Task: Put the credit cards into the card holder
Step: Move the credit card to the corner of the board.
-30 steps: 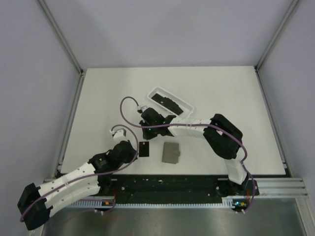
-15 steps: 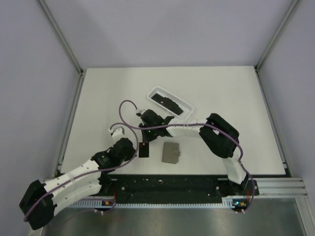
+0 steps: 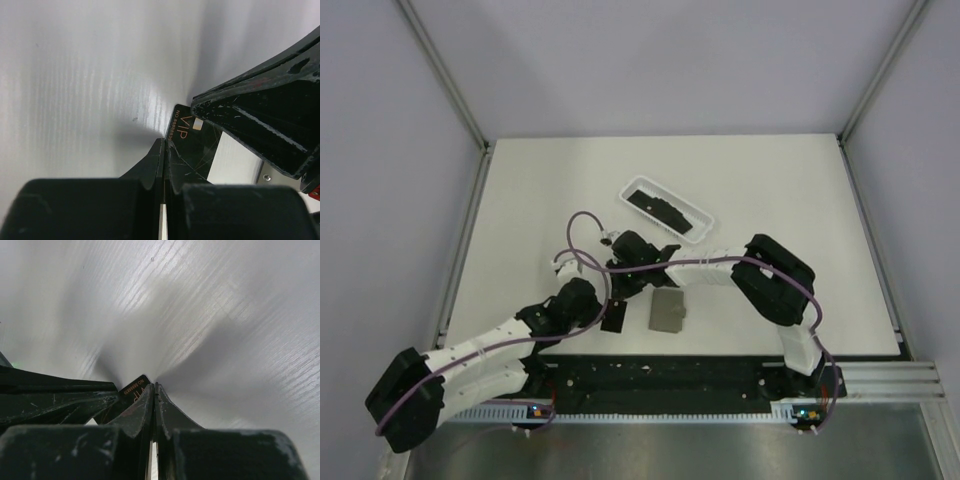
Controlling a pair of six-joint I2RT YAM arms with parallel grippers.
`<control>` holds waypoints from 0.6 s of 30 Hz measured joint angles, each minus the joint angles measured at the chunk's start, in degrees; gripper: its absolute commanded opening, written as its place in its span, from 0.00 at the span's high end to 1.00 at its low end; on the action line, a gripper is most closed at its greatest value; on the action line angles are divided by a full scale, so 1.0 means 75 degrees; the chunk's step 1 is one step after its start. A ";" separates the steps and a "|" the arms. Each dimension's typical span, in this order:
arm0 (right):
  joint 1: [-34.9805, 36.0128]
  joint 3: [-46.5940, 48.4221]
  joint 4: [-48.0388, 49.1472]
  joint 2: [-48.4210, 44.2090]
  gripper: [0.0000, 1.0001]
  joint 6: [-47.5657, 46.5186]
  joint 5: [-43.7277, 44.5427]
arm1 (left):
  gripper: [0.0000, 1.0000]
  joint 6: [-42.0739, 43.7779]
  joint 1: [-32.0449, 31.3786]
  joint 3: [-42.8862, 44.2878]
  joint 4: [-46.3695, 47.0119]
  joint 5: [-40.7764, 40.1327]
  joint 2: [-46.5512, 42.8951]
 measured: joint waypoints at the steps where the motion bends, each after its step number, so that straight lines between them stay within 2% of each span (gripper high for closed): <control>1: 0.0015 -0.0050 0.0023 -0.0029 1.00 0.0012 -0.0017 | 1.00 0.0000 0.0000 -0.0012 0.0038 0.0067 0.0006; 8: 0.0076 -0.0481 0.0187 -0.0294 1.00 0.0096 -0.0140 | 1.00 -0.0067 -0.0015 -0.0530 0.0478 0.0650 -0.0577; 18: 0.0099 -0.1023 0.0460 -0.0603 1.00 0.0300 -0.0280 | 1.00 -0.0391 -0.0411 -0.0845 -0.0085 0.1145 -0.1536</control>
